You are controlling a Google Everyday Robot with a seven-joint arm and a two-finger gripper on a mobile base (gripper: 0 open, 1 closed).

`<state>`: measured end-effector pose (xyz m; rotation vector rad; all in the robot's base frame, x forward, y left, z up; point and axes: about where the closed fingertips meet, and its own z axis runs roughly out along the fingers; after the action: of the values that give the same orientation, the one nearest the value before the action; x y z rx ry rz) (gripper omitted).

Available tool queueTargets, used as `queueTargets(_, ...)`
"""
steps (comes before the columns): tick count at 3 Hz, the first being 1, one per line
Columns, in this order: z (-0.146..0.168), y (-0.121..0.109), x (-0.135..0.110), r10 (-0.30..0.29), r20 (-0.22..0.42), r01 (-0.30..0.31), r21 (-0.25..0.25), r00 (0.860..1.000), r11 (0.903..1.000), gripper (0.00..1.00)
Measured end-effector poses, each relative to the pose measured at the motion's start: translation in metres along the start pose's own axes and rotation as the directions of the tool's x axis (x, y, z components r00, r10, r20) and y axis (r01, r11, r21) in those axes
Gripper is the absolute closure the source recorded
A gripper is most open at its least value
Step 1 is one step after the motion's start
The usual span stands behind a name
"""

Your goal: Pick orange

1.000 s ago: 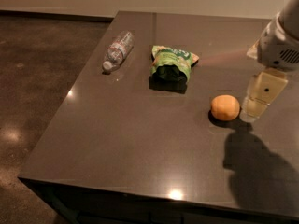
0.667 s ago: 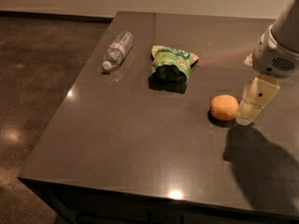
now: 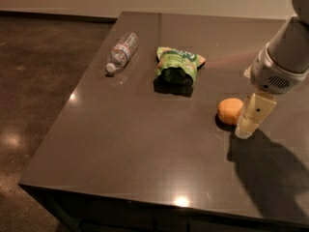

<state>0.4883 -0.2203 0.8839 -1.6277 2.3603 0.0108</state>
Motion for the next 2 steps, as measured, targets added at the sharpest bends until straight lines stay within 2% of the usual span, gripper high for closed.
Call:
queueTargets(1,0.0144,0.0036,-0.0002,-0.019,-0.003,0.019,-0.009,1.0,0.9998,0.0)
queueTargets(2,0.0224,0.0045,-0.0008,-0.031,-0.012,0.031,-0.023,0.999,0.9993,0.17)
